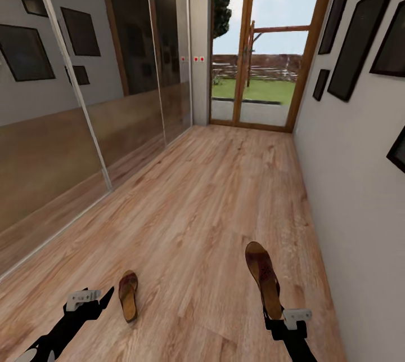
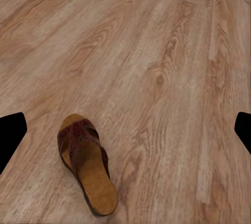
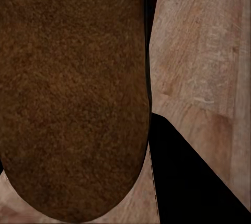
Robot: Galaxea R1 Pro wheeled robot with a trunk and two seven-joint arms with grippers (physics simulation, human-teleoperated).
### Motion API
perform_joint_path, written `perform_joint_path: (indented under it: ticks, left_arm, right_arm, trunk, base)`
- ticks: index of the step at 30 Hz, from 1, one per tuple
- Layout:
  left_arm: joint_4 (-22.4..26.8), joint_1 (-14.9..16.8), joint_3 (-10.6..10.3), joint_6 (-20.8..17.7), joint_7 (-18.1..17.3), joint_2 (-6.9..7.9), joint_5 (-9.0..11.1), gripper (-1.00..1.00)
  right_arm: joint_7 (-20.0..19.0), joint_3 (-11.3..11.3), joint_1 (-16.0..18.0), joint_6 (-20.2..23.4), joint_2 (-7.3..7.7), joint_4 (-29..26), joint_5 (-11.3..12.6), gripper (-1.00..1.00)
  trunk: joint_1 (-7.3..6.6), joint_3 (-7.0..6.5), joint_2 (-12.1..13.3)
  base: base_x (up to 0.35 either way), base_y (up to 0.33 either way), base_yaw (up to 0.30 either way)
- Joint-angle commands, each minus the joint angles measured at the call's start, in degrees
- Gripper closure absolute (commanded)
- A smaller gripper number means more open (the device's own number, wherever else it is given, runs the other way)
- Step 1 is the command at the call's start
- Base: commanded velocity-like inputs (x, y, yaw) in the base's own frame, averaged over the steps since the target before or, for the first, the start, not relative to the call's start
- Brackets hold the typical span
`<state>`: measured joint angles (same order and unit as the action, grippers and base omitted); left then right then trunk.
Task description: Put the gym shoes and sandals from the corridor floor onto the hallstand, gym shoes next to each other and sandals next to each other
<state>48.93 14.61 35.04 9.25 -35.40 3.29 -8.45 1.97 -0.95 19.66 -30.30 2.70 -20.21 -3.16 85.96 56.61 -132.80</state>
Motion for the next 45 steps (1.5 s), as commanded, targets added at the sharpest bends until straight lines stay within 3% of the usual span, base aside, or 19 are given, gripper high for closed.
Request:
perform_joint_path:
  ticks: [1,11,16,31,45]
  left_arm:
    - [0.0,0.1,0.2,0.3,-0.3,-0.04,-0.6,-1.0]
    - [0.2,0.1,0.2,0.3,-0.3,-0.04,-0.6,-1.0]
    - [0.3,0.1,1.4,0.4,-0.3,-0.11,-0.5,-1.0]
    - [0.4,0.1,1.5,0.3,-0.3,-0.12,-0.6,-1.0]
    - [0.3,0.1,1.6,0.3,-0.3,-0.12,-0.6,-1.0]
  right_arm:
    - [0.1,-0.1,0.0,-0.1,0.02,0.0,-0.1,1.0]
    - [0.1,-0.1,0.0,-0.1,0.02,0.0,-0.1,1.0]
    - [0.2,-0.1,0.0,-0.1,0.02,0.0,-0.1,1.0]
    - [0.1,-0.1,0.0,-0.1,0.11,0.0,-0.3,1.0]
    - [0.2,-0.1,0.0,-0.1,0.11,0.0,-0.2,1.0]
  trunk:
    - [0.01,0.05,0.0]
    - [0.01,0.05,0.0]
    - [0.01,0.05,0.0]
    - [0.01,0.05,0.0]
    - [0.01,0.05,0.0]
  base:
    - [0.216,-0.224,0.184]
    - [0.149,-0.12,0.254]
    - [0.006,-0.004,0.199]
    - [0.013,0.0,0.012]
    - [0.196,0.0,0.004]
